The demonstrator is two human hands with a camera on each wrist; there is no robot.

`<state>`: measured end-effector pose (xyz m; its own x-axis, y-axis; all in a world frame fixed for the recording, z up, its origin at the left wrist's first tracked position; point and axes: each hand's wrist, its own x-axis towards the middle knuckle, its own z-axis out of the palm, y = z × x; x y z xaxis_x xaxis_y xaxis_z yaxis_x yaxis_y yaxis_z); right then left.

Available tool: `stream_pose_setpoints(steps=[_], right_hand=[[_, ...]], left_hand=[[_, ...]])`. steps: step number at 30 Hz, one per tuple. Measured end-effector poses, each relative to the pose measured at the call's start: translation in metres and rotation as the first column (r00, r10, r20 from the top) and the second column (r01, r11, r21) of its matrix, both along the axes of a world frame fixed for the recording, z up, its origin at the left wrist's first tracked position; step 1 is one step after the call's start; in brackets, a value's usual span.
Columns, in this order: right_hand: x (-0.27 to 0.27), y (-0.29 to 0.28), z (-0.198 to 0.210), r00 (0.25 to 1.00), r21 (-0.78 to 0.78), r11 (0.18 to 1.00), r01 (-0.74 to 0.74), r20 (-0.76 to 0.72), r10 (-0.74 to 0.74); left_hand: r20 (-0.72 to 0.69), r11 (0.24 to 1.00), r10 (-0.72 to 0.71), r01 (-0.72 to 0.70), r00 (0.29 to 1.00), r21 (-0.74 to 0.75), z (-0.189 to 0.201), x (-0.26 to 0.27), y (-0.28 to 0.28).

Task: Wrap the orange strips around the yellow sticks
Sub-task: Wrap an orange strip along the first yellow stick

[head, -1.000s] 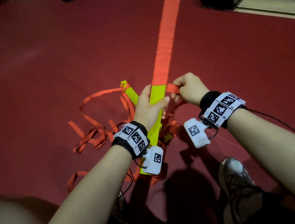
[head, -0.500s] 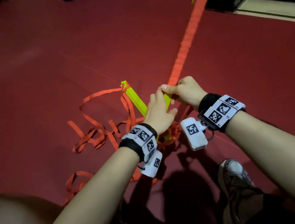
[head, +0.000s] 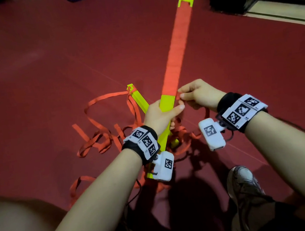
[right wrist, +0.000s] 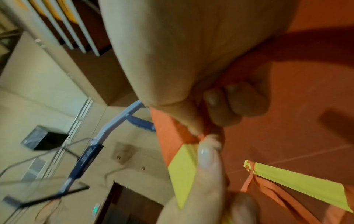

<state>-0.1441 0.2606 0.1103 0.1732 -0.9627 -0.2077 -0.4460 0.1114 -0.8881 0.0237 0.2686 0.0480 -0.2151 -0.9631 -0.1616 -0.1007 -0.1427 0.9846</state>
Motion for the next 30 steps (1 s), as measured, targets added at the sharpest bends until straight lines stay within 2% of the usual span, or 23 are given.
stream_pose_setpoints(steps=[2, 4, 7, 11, 14, 18, 20, 22, 24, 26, 28, 30], right_hand=[[0.007, -0.003, 0.001, 0.975, -0.071, 0.996, 0.054, -0.211, -0.068], [0.01, -0.004, 0.005, 0.934, -0.105, 0.991, 0.089, -0.336, -0.12], [0.005, -0.004, 0.011, 0.892, -0.164, 0.978, 0.13, -0.412, -0.188], [-0.009, -0.009, -0.003, 0.809, -0.265, 0.941, 0.209, -0.494, -0.319], [-0.014, -0.011, -0.004, 0.804, -0.257, 0.924, 0.284, -0.46, -0.376], [-0.025, -0.009, 0.009, 0.841, -0.285, 0.867, 0.408, -0.252, -0.479], [-0.03, -0.008, 0.009, 0.884, -0.242, 0.888, 0.391, -0.169, -0.435], [-0.032, -0.007, 0.003, 0.941, -0.138, 0.946, 0.293, -0.134, -0.31], [-0.037, -0.006, -0.011, 0.963, -0.018, 0.981, 0.195, -0.187, -0.195], [-0.045, -0.004, -0.031, 0.914, 0.058, 0.981, 0.185, -0.378, -0.149], [-0.056, 0.0, -0.05, 0.802, 0.104, 0.974, 0.2, -0.588, -0.102], [-0.065, 0.004, -0.066, 0.743, 0.152, 0.95, 0.272, -0.661, -0.107]], left_hand=[[0.163, 0.989, 0.03, -0.006, 0.986, -0.147, -0.003, -0.001, -0.004], [0.232, 0.976, 0.038, 0.014, 0.972, -0.216, -0.004, -0.003, -0.005], [0.212, 0.969, 0.031, 0.023, 0.977, -0.248, -0.001, -0.006, -0.006], [0.138, 0.959, 0.053, -0.012, 0.989, -0.283, 0.005, -0.005, -0.009], [0.097, 0.953, 0.023, 0.007, 0.995, -0.302, 0.012, -0.003, -0.008], [0.107, 0.937, -0.041, 0.076, 0.993, -0.342, 0.01, -0.004, -0.004], [0.089, 0.934, -0.033, 0.063, 0.995, -0.352, 0.011, -0.004, -0.004], [0.043, 0.941, 0.013, 0.002, 0.999, -0.337, 0.014, -0.002, -0.008], [0.002, 0.943, 0.093, -0.088, 0.996, -0.321, 0.016, 0.004, -0.015], [-0.03, 0.939, 0.164, -0.166, 0.986, -0.301, 0.021, 0.012, -0.022], [-0.052, 0.93, 0.215, -0.22, 0.975, -0.295, 0.026, 0.021, -0.027], [-0.084, 0.924, 0.23, -0.245, 0.97, -0.295, 0.029, 0.027, -0.029]])
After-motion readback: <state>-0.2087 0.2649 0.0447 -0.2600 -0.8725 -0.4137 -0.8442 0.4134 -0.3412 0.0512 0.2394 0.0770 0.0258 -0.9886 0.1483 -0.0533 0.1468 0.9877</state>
